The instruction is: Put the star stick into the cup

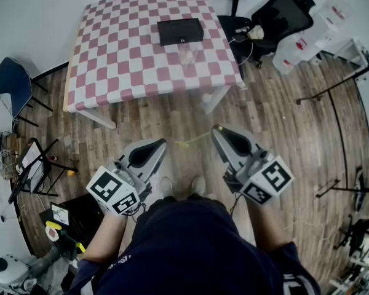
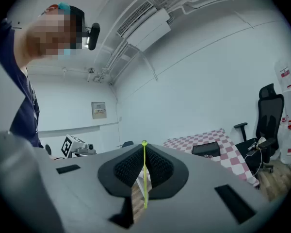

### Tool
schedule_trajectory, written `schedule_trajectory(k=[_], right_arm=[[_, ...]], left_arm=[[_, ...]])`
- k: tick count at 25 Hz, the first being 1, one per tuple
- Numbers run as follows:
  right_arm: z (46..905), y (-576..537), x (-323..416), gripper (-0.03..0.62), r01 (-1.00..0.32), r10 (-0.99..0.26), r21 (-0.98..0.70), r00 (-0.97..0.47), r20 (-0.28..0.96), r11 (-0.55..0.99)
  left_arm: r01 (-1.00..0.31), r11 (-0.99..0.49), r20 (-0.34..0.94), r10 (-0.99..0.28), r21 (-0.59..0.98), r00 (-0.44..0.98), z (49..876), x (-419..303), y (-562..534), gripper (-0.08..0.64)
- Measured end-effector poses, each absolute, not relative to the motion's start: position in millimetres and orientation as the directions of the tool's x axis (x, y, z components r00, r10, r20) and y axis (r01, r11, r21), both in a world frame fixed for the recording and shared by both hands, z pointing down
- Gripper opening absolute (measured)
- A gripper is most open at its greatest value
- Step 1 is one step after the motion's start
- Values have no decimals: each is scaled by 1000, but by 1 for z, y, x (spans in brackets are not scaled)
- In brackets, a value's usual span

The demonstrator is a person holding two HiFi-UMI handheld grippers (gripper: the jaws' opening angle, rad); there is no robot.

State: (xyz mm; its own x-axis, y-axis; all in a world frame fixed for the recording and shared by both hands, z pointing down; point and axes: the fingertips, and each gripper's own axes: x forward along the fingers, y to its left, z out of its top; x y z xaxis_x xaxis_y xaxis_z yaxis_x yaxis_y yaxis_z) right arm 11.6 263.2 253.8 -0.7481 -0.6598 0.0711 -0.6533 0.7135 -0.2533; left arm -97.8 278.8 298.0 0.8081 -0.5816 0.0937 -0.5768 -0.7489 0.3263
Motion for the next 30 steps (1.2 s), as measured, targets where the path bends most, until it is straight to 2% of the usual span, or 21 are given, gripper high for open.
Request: schedule_trajectory(k=[15,30], right_arm=[[261,256,37,26,-644,-660,-293,-749,54,706],[259,250,118,26,-593,-620,-306,-784,11,745]], left_arm=[[-587,-733,117,-587,343,801,308,-74,274,31],[-630,-713,133,-623,308,771,304,8,275,31]])
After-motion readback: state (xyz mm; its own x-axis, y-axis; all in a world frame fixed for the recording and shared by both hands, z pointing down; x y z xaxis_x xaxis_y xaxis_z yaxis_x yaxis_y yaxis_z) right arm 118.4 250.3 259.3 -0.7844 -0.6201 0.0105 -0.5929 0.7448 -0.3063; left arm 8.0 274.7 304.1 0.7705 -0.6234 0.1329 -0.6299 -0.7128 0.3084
